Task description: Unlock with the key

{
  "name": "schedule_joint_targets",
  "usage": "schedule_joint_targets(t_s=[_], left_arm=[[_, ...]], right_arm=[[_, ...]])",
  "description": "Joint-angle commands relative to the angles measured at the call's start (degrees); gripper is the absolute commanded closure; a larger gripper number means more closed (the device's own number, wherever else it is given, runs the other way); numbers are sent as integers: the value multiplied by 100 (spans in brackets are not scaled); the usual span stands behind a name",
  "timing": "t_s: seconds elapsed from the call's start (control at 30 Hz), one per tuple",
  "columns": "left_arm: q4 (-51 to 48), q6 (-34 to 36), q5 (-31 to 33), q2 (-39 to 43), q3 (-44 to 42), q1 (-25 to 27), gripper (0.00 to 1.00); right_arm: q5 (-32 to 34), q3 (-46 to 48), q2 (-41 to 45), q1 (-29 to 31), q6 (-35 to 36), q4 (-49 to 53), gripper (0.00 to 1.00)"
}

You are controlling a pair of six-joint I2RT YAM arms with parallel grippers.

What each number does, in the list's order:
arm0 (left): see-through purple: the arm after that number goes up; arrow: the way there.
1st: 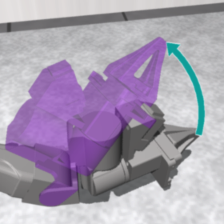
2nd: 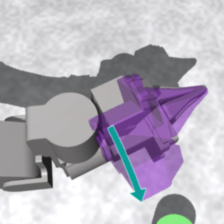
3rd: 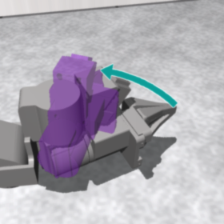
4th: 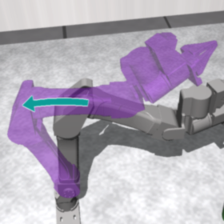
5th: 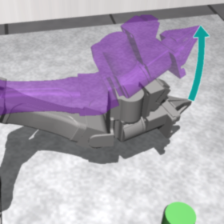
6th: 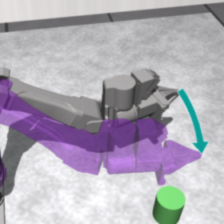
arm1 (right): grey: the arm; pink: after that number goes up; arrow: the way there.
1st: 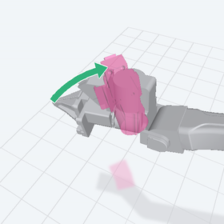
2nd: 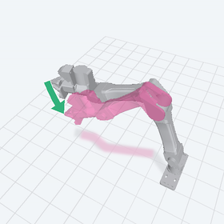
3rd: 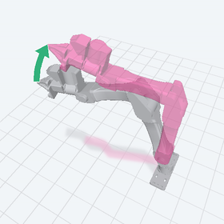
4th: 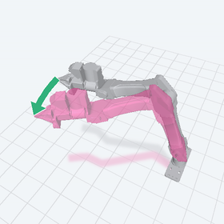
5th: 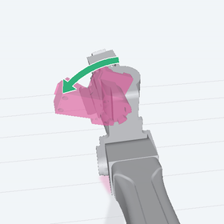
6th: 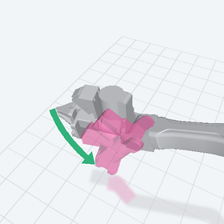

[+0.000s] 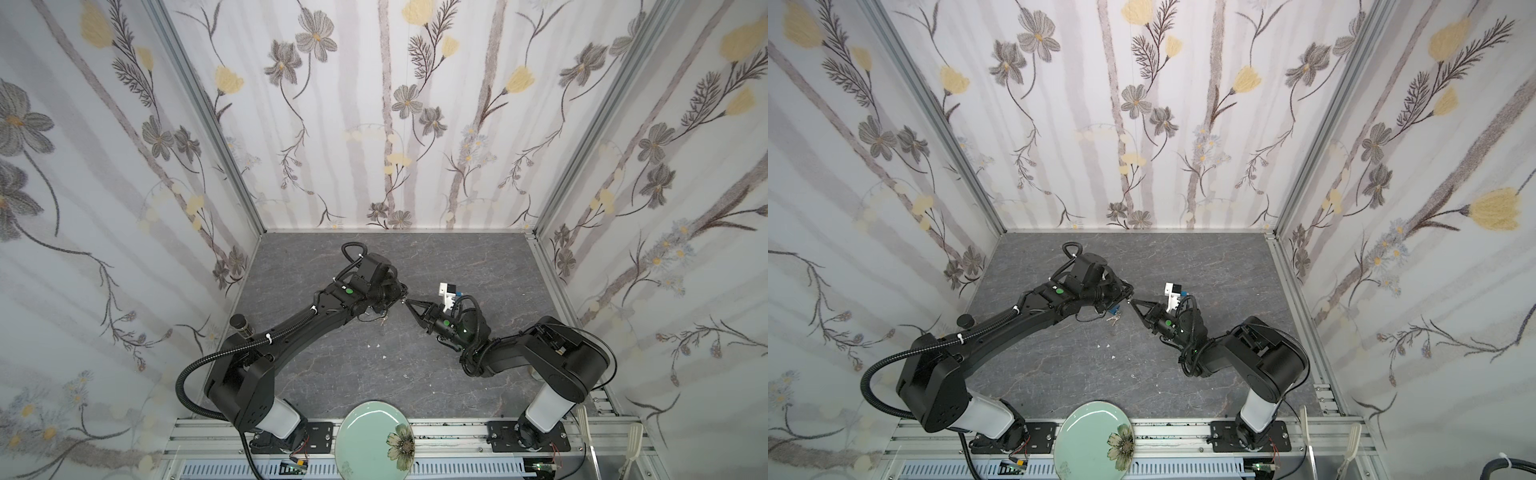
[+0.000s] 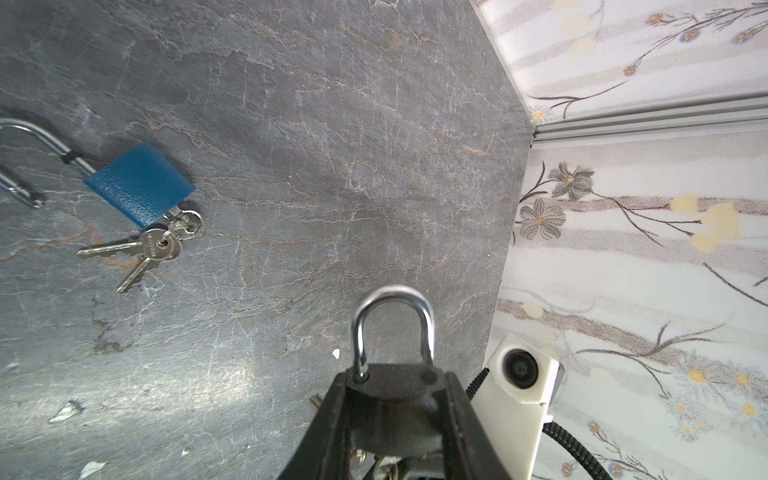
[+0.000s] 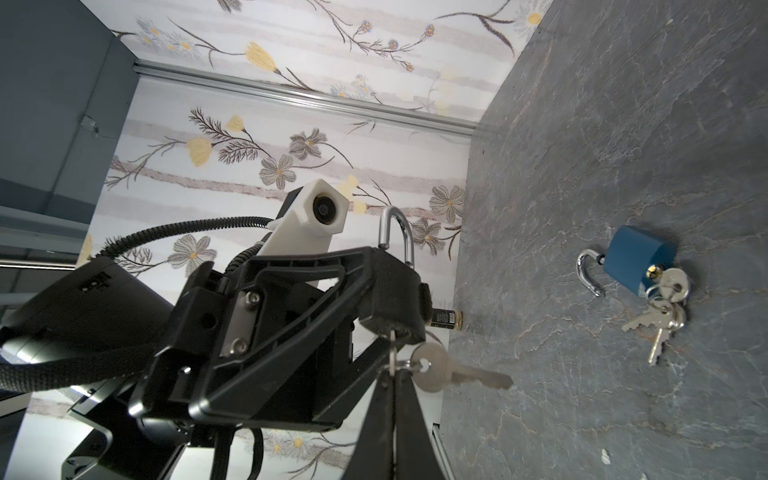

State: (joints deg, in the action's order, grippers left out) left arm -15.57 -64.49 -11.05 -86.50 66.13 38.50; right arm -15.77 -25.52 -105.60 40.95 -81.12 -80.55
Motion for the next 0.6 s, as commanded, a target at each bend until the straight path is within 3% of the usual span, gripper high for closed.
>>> schedule_joint_targets(t_s=[0.0,0.1,0.23,0.57], left_arm=[[-376,25,-241,11,33,-41,96],[-492,16,-195,35,23,-103,95],[-551,19,-178,38,10,-173,94],[-623,4,-250,-28,-4,-229,92]], right_arm=[[122,-139,234,43,708,960,100],[284,-267,557,150,1318,1933,100],[631,-343,991,289,1977,3018,92],[1463,-107,1898,496,2768,4194,73]])
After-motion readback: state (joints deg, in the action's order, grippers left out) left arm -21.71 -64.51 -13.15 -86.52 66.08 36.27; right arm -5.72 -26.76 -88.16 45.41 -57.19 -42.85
